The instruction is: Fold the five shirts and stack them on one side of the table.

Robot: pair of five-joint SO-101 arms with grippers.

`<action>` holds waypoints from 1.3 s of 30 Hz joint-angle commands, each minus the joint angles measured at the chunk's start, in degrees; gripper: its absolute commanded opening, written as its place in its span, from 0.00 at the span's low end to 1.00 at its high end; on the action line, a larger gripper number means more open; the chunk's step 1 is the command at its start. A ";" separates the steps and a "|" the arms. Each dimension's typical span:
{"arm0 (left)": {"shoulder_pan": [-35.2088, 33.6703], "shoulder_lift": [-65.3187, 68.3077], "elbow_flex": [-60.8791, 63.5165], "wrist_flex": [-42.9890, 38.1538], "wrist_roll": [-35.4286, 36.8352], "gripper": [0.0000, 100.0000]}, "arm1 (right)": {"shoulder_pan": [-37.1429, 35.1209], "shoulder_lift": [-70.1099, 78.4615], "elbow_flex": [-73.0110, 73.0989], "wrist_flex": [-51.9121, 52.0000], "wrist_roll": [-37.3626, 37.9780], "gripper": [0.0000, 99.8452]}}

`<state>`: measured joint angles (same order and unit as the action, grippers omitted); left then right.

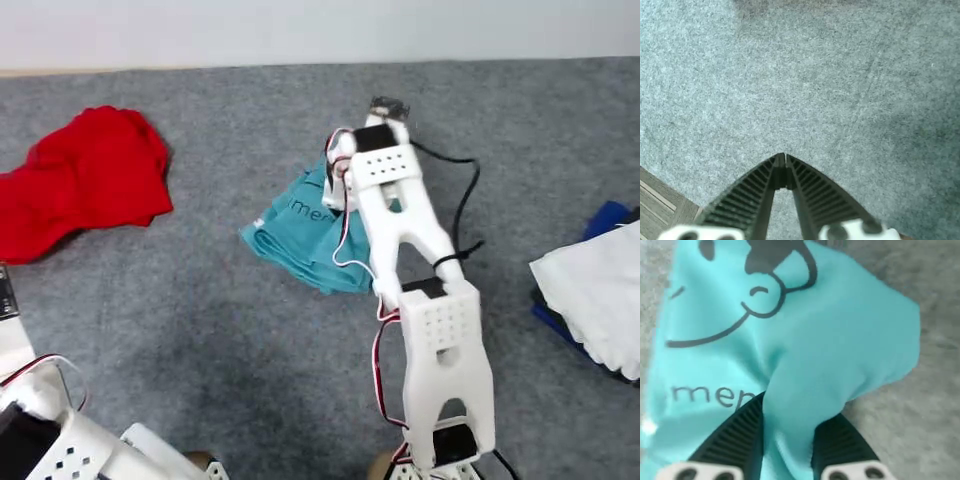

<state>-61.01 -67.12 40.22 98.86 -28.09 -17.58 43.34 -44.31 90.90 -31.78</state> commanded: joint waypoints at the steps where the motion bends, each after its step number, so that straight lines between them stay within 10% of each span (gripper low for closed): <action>1: 0.00 -0.44 -1.80 0.18 0.18 0.01 | 2.77 -9.71 -1.23 4.26 2.73 0.01; 39: 0.09 -0.44 -5.93 1.49 0.18 0.01 | 50.15 -33.80 2.02 11.82 28.13 0.01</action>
<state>-61.01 -67.47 36.00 99.30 -28.09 29.36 8.44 -42.90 100.57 -5.23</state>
